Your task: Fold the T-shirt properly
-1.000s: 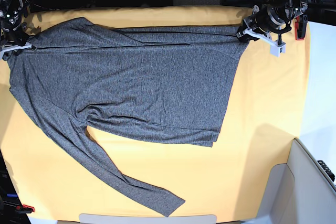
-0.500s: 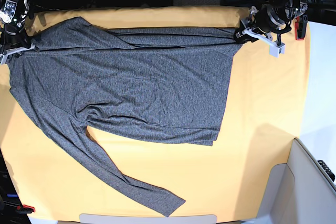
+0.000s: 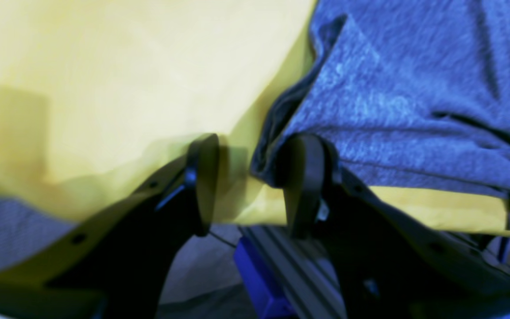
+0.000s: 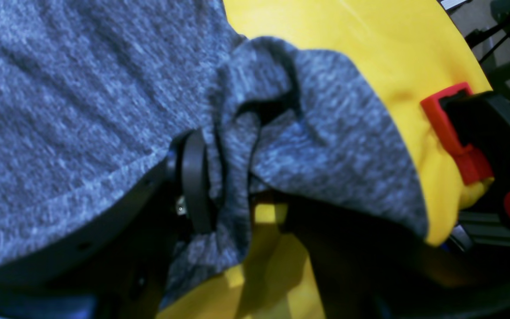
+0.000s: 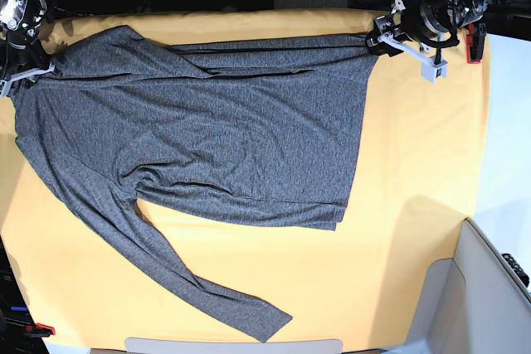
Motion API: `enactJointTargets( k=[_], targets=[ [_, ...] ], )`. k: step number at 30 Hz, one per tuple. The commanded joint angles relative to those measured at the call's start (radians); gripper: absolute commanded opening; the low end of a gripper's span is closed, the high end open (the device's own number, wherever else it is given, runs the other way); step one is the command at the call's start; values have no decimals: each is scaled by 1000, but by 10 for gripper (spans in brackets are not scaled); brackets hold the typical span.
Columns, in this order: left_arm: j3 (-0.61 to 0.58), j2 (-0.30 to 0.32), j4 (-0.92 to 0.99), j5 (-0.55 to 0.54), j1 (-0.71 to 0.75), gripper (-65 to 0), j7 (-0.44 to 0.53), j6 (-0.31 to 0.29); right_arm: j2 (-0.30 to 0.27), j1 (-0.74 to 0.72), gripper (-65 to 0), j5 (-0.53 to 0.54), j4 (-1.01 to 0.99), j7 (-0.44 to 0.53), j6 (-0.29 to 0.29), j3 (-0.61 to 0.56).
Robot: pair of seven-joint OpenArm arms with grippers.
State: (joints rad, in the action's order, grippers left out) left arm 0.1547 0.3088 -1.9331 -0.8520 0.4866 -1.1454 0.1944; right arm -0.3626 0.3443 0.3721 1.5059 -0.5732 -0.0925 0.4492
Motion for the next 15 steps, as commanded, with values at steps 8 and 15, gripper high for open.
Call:
enactJointTargets(
  k=[8,15],
  targets=[
    [4,7,-18,-3,1,-397,-8,6,18,55,-430,-9,-17,-244,-2,-10],
    [4,8,-18,-3,-1,-397,-11,6,17,52,-429,-9,-17,-244,-2,-10]
  ],
)
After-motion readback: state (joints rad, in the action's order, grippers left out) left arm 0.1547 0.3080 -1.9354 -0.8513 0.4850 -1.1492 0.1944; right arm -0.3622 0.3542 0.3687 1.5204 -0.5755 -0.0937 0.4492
